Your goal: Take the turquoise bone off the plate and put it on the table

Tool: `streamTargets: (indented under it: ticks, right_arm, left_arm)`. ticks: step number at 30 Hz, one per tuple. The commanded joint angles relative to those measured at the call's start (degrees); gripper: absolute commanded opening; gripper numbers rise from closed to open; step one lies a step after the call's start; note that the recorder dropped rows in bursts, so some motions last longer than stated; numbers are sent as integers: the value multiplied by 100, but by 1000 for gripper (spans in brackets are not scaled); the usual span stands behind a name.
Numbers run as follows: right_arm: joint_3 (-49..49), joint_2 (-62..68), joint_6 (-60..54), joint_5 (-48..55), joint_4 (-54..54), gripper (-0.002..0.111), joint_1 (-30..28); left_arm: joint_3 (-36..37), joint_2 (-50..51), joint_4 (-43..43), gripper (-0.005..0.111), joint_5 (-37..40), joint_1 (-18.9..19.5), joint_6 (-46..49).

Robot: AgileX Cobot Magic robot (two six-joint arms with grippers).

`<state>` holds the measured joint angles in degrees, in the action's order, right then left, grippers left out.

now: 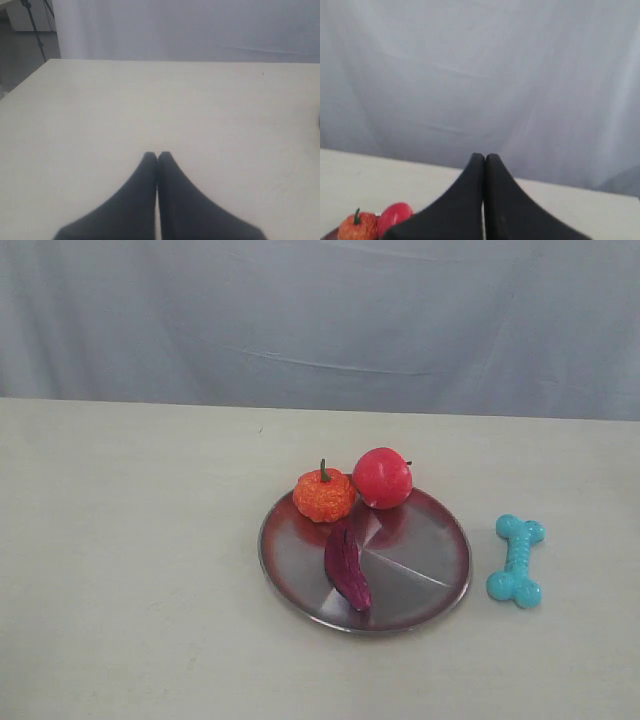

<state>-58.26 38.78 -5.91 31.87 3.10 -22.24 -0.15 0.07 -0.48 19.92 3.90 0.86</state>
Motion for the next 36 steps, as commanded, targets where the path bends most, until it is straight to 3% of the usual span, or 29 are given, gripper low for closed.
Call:
streamTargets:
  ticks: [1, 4, 8, 27, 36]
  right_arm:
    - [1264, -1573, 34, -1067, -64, 0, 4]
    - [2100, -2690, 51, -1657, -64, 0, 4]
    - [2902, -3878, 79, -1516, -7, 0, 45]
    - [3063, -3878, 68, -1119, 146, 0, 92]
    - [4430, -3878, 78, -2022, 183, 0, 201]
  left_arm:
    - [15, -7, 8, 0, -31, -44, -24]
    - [15, -7, 8, 0, -31, -44, -24]
    - [15, -7, 8, 0, -31, -44, -24]
    - [15, -7, 9, 0, -31, -44, -24]
    - [15, -7, 9, 0, -31, -44, -24]
